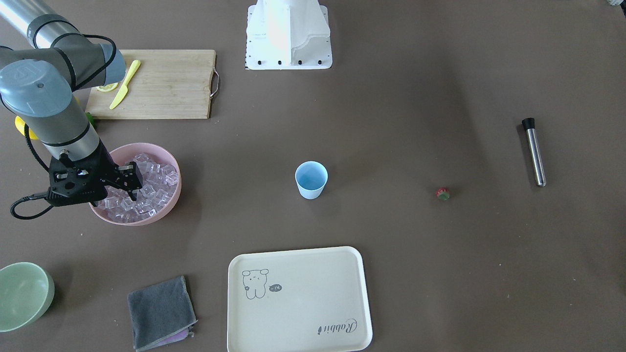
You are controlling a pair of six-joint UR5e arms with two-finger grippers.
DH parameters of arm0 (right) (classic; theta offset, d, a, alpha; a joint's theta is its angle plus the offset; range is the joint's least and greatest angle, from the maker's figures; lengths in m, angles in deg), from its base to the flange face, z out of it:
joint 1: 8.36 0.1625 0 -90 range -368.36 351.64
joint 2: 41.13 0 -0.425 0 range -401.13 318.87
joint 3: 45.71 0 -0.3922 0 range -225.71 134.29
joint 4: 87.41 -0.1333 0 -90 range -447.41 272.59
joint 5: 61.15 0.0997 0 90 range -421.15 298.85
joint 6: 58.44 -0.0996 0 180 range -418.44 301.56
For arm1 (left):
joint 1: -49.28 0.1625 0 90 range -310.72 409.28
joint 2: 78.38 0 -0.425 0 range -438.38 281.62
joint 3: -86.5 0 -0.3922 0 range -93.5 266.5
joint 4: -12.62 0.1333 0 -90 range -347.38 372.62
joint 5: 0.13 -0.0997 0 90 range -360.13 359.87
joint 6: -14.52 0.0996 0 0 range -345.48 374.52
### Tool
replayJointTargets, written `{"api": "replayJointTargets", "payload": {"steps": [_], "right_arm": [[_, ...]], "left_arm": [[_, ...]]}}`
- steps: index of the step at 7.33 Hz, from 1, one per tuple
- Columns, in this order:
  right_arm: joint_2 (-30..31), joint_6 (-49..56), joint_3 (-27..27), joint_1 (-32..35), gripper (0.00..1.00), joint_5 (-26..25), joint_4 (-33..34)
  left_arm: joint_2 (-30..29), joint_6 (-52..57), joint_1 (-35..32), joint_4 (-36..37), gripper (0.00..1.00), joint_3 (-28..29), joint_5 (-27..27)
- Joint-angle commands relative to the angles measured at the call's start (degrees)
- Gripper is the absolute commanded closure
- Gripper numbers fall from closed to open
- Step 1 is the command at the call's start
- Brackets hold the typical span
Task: Mash ice and strawberries in cup
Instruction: 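Move the right gripper over the pink bowl of ice cubes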
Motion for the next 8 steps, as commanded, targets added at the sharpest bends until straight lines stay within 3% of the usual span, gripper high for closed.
{"api": "replayJointTargets", "payload": {"steps": [1, 3, 5, 8], "right_arm": [[-0.1, -10.1, -0.3, -0.1, 0.20, -0.3, -0.4], [0.7, -17.6, -1.4, -0.6, 0.20, -5.0, -0.3], [2.0, -21.5, -1.6, -1.0, 0.27, -7.6, -0.4], [1.7, -22.0, -1.9, -3.5, 0.27, -9.9, 0.0]], "left_arm": [[0.2, 0.1, 0.0, 0.0, 0.02, 0.0, 0.0], [0.4, 0.1, 0.0, 0.0, 0.02, -0.1, 0.0], [0.3, 0.1, 0.0, 0.0, 0.02, -0.1, 0.0], [-0.2, 0.1, 0.0, 0.0, 0.02, 0.3, 0.0]]}}
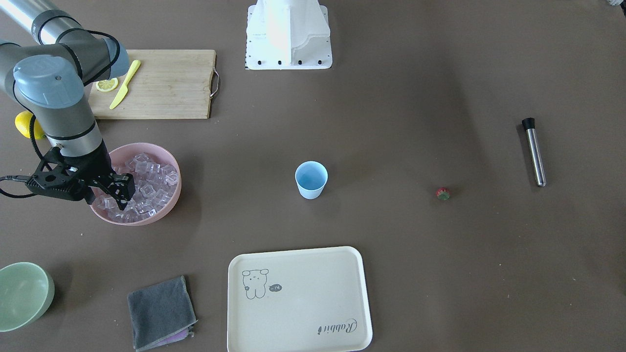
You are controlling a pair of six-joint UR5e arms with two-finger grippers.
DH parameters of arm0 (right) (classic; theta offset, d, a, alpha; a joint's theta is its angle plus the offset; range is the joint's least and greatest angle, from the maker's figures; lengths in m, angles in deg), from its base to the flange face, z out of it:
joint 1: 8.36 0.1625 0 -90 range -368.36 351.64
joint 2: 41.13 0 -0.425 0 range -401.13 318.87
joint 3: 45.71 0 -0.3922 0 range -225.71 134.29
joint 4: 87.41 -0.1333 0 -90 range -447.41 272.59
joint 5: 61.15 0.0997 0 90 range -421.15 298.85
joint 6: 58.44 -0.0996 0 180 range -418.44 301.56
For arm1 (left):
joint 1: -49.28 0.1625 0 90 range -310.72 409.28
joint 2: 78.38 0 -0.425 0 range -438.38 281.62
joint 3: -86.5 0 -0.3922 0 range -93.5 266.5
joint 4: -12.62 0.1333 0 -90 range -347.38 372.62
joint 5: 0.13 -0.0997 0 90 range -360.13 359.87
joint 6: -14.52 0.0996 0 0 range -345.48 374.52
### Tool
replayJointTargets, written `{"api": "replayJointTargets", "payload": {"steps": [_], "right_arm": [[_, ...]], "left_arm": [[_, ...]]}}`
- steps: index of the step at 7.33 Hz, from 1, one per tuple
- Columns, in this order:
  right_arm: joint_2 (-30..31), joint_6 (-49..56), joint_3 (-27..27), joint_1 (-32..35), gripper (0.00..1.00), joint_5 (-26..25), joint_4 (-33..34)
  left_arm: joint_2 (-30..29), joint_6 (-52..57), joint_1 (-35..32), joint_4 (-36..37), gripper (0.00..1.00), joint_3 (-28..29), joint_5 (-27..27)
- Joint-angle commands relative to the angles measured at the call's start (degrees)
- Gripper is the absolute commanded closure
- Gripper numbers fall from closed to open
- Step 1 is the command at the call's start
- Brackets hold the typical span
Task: Mash ice and strawberries in cup
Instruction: 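Lower the right gripper into the bowl and grasp an ice cube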
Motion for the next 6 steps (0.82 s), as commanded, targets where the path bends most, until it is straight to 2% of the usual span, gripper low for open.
{"api": "replayJointTargets", "payload": {"steps": [1, 2, 3, 5, 6], "right_arm": [[-0.1, -0.6, -0.2, -1.0, 0.27, -0.8, 0.3], [0.0, -0.5, 0.3, -1.4, 0.31, -1.1, 0.2], [0.2, -0.4, 0.4, -1.5, 0.41, -1.2, 0.0], [0.3, -0.4, 1.0, -1.8, 0.44, -2.7, 0.1], [0.0, -0.3, 0.9, -1.8, 0.50, -2.6, 0.3]], "left_arm": [[-0.4, 0.0, 0.0, 0.0, 0.02, 0.3, 0.0], [-0.5, 0.0, 0.0, 0.0, 0.02, 0.4, 0.0], [-0.5, 0.0, 0.1, 0.0, 0.02, 0.4, 0.0], [-0.6, 0.0, 0.1, 0.0, 0.02, 0.4, 0.0], [-0.6, 0.0, 0.1, 0.1, 0.02, 0.4, 0.0]]}}
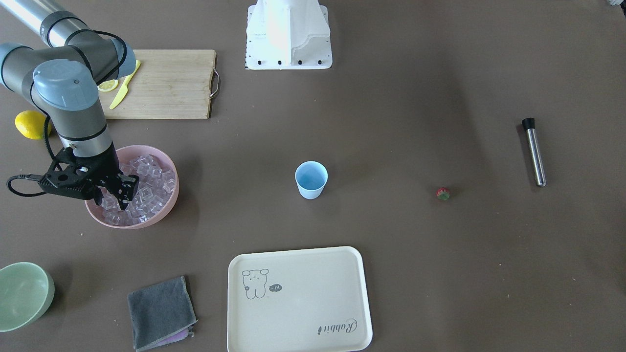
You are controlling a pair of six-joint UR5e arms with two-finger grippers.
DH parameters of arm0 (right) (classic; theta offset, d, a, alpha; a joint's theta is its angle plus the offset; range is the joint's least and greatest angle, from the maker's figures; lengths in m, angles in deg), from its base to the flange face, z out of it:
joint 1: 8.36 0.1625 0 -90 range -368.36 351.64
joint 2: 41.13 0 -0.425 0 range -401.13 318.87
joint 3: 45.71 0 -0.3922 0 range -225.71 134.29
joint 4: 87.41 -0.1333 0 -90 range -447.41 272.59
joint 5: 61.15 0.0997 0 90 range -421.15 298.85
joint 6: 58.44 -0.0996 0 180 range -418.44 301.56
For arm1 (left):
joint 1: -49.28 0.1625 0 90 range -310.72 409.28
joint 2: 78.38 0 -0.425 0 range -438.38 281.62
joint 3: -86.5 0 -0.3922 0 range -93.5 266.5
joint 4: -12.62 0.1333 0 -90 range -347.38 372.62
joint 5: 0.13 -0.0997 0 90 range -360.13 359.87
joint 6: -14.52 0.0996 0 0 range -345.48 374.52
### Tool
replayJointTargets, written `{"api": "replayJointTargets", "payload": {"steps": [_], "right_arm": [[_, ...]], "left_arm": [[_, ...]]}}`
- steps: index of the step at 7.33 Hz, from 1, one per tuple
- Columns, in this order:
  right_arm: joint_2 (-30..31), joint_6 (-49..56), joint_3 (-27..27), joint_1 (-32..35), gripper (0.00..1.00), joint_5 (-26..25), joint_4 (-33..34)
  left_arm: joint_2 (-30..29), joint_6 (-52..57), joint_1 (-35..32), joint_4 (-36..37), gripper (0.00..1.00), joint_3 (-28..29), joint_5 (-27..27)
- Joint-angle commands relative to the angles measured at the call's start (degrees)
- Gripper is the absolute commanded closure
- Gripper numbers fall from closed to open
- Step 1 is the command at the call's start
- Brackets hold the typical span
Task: Mash ice and strawberries in cup
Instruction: 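Lower the right gripper into the bowl and grasp an ice cube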
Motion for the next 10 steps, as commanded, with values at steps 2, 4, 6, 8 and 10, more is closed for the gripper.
{"api": "replayJointTargets", "payload": {"steps": [2, 4, 6, 8, 10], "right_arm": [[-0.6, 0.7, 0.0, -0.2, 0.59, 0.0, 0.5], [-0.7, 0.6, -0.2, -0.2, 0.65, 0.0, 0.5], [-0.5, 0.5, 0.1, -1.0, 0.71, -0.3, 0.4], [-0.3, 0.7, -0.1, -1.1, 0.75, -0.3, 0.0], [-0.5, 1.6, 0.0, -1.1, 0.83, -0.3, 0.2]], "left_arm": [[0.0, 0.0, 0.0, 0.0, 0.02, 0.1, 0.0], [0.0, 0.1, 0.0, 0.0, 0.02, 0.7, 0.0], [0.0, 0.2, 0.0, -0.1, 0.02, 0.9, 0.0], [0.0, 0.3, 0.0, -0.1, 0.02, 1.2, 0.0], [0.0, 0.3, 0.0, 0.0, 0.02, 1.3, 0.0]]}}
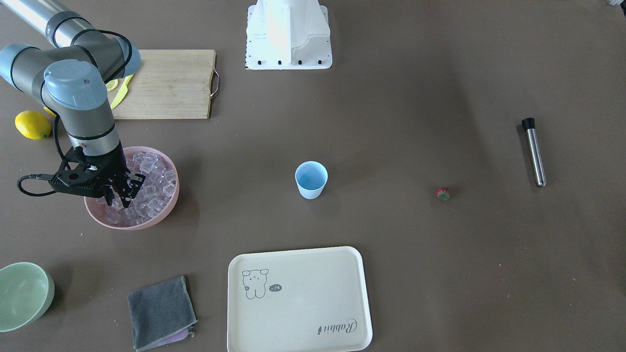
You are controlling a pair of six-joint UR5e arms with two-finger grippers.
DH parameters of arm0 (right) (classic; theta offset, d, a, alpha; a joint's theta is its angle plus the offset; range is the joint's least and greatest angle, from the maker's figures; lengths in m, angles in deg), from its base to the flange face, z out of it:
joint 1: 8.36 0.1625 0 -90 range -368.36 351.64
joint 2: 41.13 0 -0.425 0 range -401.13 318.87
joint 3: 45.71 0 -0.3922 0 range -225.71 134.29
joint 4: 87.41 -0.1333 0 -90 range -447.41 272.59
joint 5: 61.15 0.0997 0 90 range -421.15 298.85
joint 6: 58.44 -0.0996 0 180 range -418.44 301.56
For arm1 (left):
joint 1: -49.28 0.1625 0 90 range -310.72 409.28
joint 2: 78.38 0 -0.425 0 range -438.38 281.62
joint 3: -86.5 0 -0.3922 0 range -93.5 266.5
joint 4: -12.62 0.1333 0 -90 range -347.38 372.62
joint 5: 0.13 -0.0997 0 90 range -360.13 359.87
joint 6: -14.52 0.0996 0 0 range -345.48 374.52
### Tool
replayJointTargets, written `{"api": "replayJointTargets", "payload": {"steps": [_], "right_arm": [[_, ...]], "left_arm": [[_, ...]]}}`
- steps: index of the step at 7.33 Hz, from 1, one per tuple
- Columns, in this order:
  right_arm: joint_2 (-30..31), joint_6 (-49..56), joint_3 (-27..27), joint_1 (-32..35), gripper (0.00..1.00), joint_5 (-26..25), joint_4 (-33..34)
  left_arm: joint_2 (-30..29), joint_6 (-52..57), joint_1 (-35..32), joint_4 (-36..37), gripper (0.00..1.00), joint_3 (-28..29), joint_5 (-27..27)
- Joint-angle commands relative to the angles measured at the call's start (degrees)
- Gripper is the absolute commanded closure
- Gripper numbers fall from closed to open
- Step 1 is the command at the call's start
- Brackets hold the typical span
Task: Mash ice and strawberries in cup
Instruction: 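Lower the right gripper into the bowl and grasp an ice cube, then carry the ice cube with the right gripper to the light-blue cup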
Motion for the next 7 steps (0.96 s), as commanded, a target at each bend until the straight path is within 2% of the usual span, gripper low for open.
{"api": "replayJointTargets", "payload": {"steps": [1, 4, 6, 7], "right_arm": [[0.1, 2.2, -0.1, 0.2, 0.85, 0.1, 0.0], [-0.6, 3.2, -1.9, 2.1, 0.87, 1.5, 0.4], [-5.2, -1.7, -3.0, 4.5, 0.86, 10.7, 0.4], [-7.4, -6.1, -3.4, 4.0, 0.86, 11.5, 0.4]], "left_arm": [[0.0, 0.1, 0.0, 0.0, 0.02, 0.4, 0.0], [0.1, 0.1, 0.0, 0.0, 0.02, 0.5, 0.0], [0.0, 0.1, 0.0, 0.0, 0.02, 0.8, 0.0], [-0.1, 0.0, 0.0, 0.0, 0.02, 0.8, 0.0]]}}
